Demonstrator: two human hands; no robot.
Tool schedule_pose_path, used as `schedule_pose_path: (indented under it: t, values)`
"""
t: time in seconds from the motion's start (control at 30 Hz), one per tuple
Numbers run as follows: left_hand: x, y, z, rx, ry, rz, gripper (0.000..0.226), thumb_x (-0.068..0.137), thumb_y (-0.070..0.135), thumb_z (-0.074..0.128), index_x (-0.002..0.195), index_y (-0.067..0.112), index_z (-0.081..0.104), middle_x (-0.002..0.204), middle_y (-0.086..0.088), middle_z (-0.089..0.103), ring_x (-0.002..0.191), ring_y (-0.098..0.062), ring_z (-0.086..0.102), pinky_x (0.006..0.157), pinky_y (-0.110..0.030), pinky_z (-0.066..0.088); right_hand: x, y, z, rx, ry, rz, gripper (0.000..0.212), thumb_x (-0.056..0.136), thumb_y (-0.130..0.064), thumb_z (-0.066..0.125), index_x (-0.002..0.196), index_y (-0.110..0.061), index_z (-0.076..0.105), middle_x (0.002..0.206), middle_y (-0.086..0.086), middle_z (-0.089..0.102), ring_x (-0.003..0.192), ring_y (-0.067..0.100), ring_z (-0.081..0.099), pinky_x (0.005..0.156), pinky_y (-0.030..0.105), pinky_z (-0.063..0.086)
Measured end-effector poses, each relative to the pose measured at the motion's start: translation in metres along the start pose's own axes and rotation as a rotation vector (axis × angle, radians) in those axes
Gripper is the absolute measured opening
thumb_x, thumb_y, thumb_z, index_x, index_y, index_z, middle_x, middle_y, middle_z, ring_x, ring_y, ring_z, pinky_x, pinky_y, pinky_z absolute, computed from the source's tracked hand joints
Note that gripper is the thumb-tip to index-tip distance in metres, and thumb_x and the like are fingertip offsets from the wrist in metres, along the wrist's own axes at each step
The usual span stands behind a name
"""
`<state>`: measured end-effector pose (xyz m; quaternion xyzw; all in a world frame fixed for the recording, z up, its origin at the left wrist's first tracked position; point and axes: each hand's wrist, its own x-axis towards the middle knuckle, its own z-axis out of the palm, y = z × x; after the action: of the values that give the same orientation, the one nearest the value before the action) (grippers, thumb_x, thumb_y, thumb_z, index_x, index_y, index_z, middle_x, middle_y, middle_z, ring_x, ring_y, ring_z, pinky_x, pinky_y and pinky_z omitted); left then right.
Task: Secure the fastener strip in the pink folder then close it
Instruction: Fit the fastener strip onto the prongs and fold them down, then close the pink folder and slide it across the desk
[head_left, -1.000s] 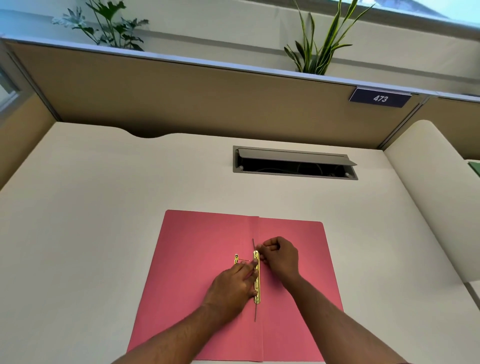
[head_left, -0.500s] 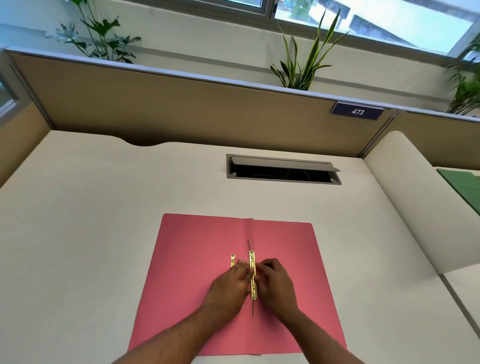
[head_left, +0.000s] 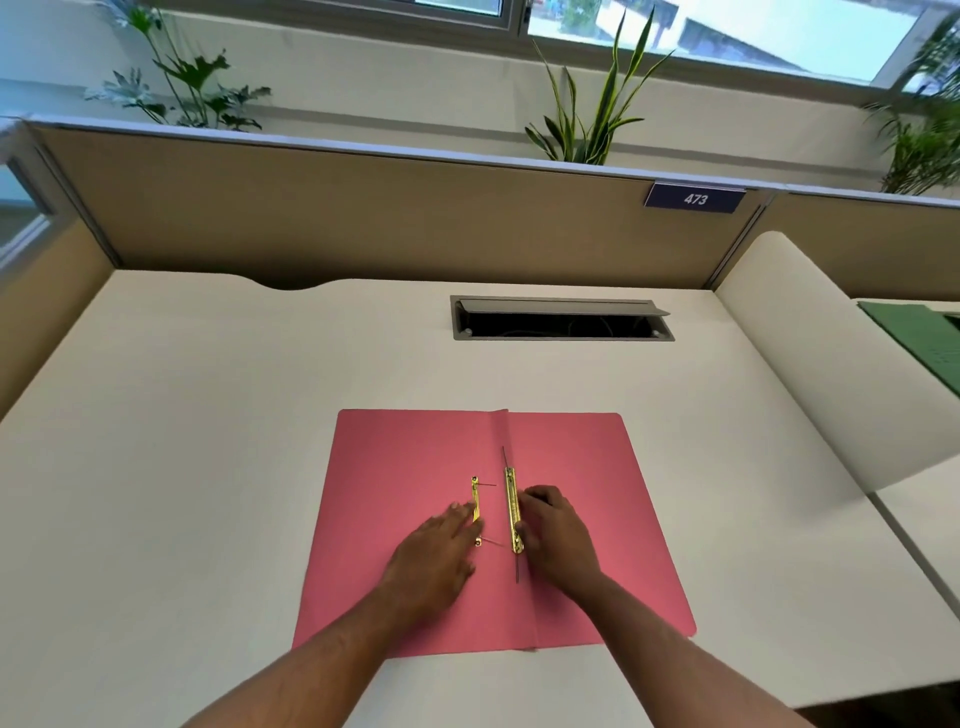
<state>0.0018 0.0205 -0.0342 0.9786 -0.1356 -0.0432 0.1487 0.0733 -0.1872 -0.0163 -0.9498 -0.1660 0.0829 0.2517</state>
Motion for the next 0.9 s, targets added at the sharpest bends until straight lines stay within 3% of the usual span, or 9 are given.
schedule_pose_path:
  t: [0.2, 0.3, 0.5, 0.67, 0.77, 0.9]
  values:
    - [-0.038, -0.010, -0.004, -0.084, 0.039, -0.176, 0.070, 0.098, 0.035, 0.050, 0.157, 0.022, 0.015, 0.166, 0.002, 0.010, 0.151, -0.017, 0.011, 0.117, -0.028, 0.018, -0.015, 0.014, -0.013, -0.048, -0.022, -0.003, 0.049, 0.093, -0.024, 0.067, 0.141, -0.014, 0.060, 0.144, 0.002, 0.055, 0.127, 0.020, 0.055, 0.102, 0.028, 0.048]
    - [-0.056, -0.008, -0.009, -0.161, 0.059, -0.326, 0.068, 0.098, 0.030, 0.052, 0.157, 0.018, 0.020, 0.165, 0.002, 0.012, 0.151, -0.015, 0.011, 0.117, -0.025, 0.015, -0.029, 0.029, -0.025, -0.072, -0.046, 0.032, 0.051, 0.092, -0.027, 0.068, 0.142, -0.019, 0.059, 0.145, 0.001, 0.052, 0.131, 0.020, 0.049, 0.106, 0.031, 0.046]
    - [-0.091, -0.015, -0.013, -0.092, 0.054, -0.622, 0.073, 0.093, 0.040, 0.056, 0.153, 0.010, 0.028, 0.163, -0.008, 0.022, 0.149, -0.026, 0.021, 0.120, -0.037, 0.022, -0.057, 0.055, -0.045, -0.191, -0.051, 0.159, 0.062, 0.087, -0.040, 0.070, 0.144, -0.022, 0.053, 0.146, 0.005, 0.049, 0.131, 0.028, 0.048, 0.104, 0.042, 0.048]
    - [-0.116, -0.008, -0.018, -0.165, 0.110, -0.914, 0.073, 0.091, 0.043, 0.058, 0.149, 0.012, 0.028, 0.162, -0.014, 0.018, 0.147, -0.031, 0.020, 0.114, -0.045, 0.032, -0.073, 0.068, -0.058, -0.213, -0.015, 0.326, 0.080, 0.082, -0.059, 0.068, 0.148, -0.020, 0.043, 0.151, 0.010, 0.041, 0.137, 0.032, 0.042, 0.110, 0.045, 0.044]
    - [-0.123, -0.005, -0.017, -0.211, 0.120, -1.002, 0.077, 0.092, 0.041, 0.059, 0.152, 0.010, 0.022, 0.161, -0.013, 0.018, 0.146, -0.032, 0.022, 0.112, -0.046, 0.035, -0.078, 0.072, -0.065, -0.170, 0.010, 0.464, 0.095, 0.073, -0.066, 0.073, 0.147, -0.018, 0.039, 0.147, 0.012, 0.041, 0.138, 0.034, 0.041, 0.106, 0.048, 0.044]
    - [-0.118, -0.005, -0.021, -0.259, 0.155, -1.023, 0.071, 0.088, 0.038, 0.064, 0.143, 0.004, 0.035, 0.147, -0.017, 0.038, 0.133, -0.036, 0.037, 0.105, -0.045, 0.040, -0.079, 0.079, -0.074, -0.155, -0.017, 0.505, 0.093, 0.072, -0.066, 0.074, 0.144, -0.018, 0.040, 0.143, 0.011, 0.043, 0.135, 0.034, 0.041, 0.105, 0.048, 0.043]
